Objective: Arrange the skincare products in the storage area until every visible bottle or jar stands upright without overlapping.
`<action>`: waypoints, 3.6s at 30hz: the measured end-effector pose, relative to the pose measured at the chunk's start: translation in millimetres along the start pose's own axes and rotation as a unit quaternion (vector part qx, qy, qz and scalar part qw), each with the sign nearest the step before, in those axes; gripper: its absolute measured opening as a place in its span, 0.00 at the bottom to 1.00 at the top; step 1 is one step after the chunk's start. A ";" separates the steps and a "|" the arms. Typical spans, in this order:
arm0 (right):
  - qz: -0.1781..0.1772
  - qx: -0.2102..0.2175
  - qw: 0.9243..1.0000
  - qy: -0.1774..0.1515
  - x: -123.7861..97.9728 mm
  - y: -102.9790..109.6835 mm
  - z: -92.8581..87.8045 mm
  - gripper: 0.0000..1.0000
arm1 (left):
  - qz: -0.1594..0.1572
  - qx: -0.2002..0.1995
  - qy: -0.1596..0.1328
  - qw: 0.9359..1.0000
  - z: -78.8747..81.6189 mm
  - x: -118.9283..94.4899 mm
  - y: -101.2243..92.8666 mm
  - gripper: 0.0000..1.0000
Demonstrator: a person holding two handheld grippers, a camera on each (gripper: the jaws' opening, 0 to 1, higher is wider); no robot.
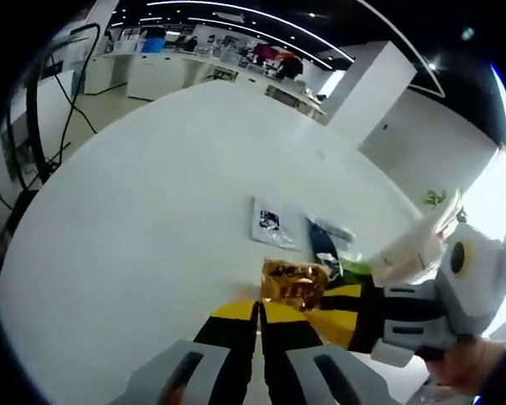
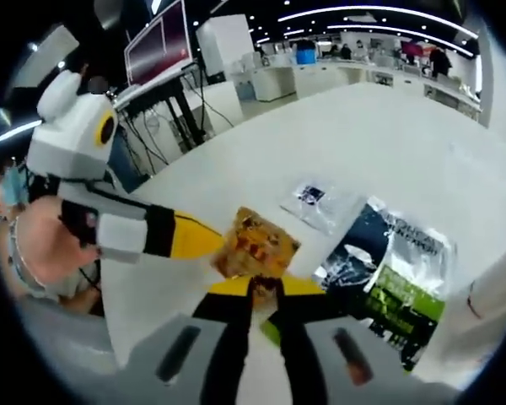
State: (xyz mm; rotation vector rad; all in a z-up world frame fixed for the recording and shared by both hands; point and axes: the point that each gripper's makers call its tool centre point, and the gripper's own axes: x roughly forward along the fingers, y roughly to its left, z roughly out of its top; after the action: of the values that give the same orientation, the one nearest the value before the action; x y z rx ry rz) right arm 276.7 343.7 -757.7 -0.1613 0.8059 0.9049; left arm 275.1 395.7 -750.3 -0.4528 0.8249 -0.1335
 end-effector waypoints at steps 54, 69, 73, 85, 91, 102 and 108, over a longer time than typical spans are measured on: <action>-0.028 -0.111 0.993 0.006 1.3 3.9 -4.4 0.30 | -0.021 -0.044 -0.014 0.999 0.8 14.4 5.4 0.08; -0.025 -0.127 0.992 0.010 0.3 3.7 -5.0 0.32 | -0.002 0.022 -0.034 0.999 4.2 17.6 6.2 0.06; -0.026 -0.132 0.991 0.009 0.0 4.2 -4.6 0.32 | 0.000 0.023 -0.022 0.999 3.7 15.0 6.4 0.07; 0.015 -0.103 0.995 -0.004 2.8 18.5 -0.2 0.31 | 0.000 0.013 -0.017 1.000 2.3 14.1 7.7 0.07; 0.020 -0.093 0.995 0.010 7.4 19.6 -9.6 0.30 | -0.019 0.011 -0.025 0.999 2.4 17.5 1.9 0.08; 0.013 -0.078 0.996 -0.049 -23.2 17.4 15.1 0.30 | -0.032 0.115 -0.104 0.987 38.9 -2.1 -28.4 0.22; 0.026 -0.058 0.990 -0.128 -92.6 24.5 19.9 0.30 | -0.046 0.219 -0.163 0.961 62.5 -34.7 -67.6 0.22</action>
State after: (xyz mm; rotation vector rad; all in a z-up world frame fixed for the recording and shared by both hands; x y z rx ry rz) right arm 236.7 308.8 -675.5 -0.1226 0.5217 0.9992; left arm 301.4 366.1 -660.2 -0.0872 0.4295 -0.3125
